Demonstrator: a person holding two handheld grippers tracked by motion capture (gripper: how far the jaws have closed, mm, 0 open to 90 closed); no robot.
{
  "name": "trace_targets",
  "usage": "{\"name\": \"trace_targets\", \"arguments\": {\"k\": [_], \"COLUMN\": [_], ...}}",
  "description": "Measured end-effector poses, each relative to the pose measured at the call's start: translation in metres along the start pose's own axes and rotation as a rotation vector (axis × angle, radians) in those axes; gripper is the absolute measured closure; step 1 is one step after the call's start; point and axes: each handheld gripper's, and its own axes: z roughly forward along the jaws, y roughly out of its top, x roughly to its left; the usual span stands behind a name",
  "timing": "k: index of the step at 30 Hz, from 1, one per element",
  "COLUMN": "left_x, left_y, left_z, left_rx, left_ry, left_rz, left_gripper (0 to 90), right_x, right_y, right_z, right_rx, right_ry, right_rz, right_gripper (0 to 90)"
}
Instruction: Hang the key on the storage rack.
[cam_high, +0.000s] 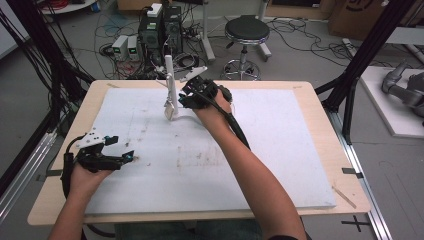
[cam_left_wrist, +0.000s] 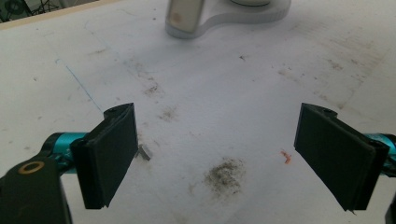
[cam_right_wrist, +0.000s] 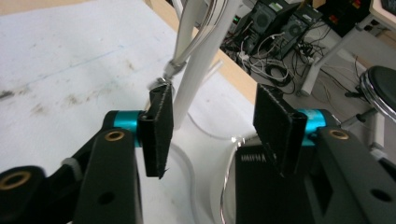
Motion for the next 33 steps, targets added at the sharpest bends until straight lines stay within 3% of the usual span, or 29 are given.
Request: {"name": "trace_targets", "arguments": {"k": [3, 4, 17, 23, 33], "left_x": [-0.001, -0.001, -0.002, -0.002, -0.003], "left_y": [0.000, 0.000, -0.002, -0.002, 0.002], "left_z": [0.000, 0.001, 0.002, 0.002, 0.013], "left_rx": [0.001, 0.004, 0.010, 0.007, 0.018], "left_ry": [-0.002, 0.000, -0.004, -0.001, -0.013], "left_rz": [0.001, 0.004, 0.003, 0.001, 0.013], "left_gripper": [13.6, 13.6, 13.6, 13.6, 13.6], "right_x": [-0.002, -0.003, -0.026, -0.032, -0.041], "right_y": [-0.007, -0.016, -0.085, -0.113, -0.157], "right_z": [-0.010, -0.020, -0.061, -0.070, -0.081], "right_rx": [-0.029, -0.060, -0.081, -0.065, -0.082], "right_ry": [0.001, -0.016, -0.025, -0.039, -0.068], "right_rz": [0.010, 0.005, 0.104, 0.137, 0.201], "right_gripper": [45.8, 45.7, 41.3, 40.8, 37.6]}}
